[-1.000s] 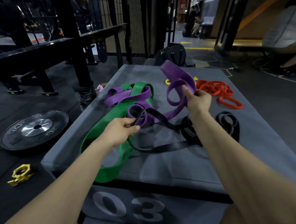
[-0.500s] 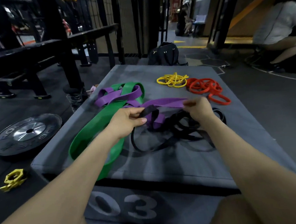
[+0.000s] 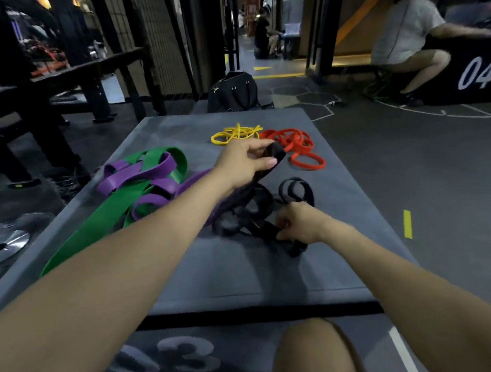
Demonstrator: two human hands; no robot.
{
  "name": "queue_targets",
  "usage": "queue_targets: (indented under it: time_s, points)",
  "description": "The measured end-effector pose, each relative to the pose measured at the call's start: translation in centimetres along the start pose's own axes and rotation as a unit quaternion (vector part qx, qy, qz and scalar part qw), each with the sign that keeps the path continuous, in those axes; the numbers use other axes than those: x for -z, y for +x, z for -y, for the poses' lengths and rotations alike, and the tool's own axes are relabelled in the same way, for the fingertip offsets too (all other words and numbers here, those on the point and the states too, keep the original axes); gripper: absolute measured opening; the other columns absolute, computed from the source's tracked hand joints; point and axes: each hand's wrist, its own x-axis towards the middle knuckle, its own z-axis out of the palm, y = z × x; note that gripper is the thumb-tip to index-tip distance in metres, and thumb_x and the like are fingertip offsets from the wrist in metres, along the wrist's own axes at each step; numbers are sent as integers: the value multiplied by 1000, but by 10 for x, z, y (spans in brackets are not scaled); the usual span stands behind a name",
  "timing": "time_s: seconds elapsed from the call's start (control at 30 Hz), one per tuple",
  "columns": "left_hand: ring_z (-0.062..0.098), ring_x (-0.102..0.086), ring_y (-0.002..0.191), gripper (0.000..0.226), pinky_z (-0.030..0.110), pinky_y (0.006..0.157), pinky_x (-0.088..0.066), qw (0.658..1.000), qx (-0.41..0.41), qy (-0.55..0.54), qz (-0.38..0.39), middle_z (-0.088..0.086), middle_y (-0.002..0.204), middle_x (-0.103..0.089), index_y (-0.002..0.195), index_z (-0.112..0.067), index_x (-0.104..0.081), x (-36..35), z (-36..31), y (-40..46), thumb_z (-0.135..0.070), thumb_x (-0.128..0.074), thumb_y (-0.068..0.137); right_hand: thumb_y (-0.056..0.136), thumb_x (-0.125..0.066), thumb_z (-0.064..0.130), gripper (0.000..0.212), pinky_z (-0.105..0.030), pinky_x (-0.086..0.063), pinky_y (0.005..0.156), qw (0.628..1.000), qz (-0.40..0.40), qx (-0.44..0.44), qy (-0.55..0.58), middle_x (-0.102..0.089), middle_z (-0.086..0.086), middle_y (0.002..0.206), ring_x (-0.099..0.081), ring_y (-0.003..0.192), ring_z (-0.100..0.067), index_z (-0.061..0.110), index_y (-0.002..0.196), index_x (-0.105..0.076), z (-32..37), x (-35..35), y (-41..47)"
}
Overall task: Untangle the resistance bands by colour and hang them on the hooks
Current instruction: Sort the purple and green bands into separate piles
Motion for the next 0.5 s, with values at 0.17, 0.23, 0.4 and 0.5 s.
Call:
queue_targets:
  time_s: [0.17, 0.23, 0.4, 0.5]
  points:
    - [-5, -61, 79, 42, 15, 82, -51, 990, -9, -127, -62, 3, 110, -67, 126, -1, -54, -22, 4, 27, 4, -59, 85, 82, -64, 15, 9, -34, -45, 69, 989, -116, -86, 16, -61, -17, 94, -59, 89, -31, 8, 84, -59, -24, 27, 3]
    - [13, -62, 102, 42, 31, 98, -47, 997, 18, -33, -74, 14, 120, -64, 123, -3, -58, -20, 26, 36, -2, -65, 82, 81, -62, 10, 10, -32, -41, 60, 972, -183, -136, 59, -59, -14, 81, -59, 78, -32, 7, 74, -55, -35, 35, 4]
    - [37, -50, 119, 51, 39, 102, -40, 928, 155, 332, -66, 17, 127, -51, 131, -21, -51, -16, 73, 19, -38, -62, 84, 77, -74, 22, 35, -35, -46, 79, 947, -177, -181, 200, -62, -16, 108, -56, 106, -31, 4, 104, -62, -49, 28, 16]
    - [37, -50, 116, 65, 41, 99, -43, 922, 169, 348, -8, 16, 125, -52, 130, -16, -45, -19, 85, 13, -48, -65, 77, 71, -79, 25, 76, -40, -44, 99, 924, -119, -212, 296, -48, -15, 132, -48, 122, -33, 4, 131, -37, -45, 16, 27]
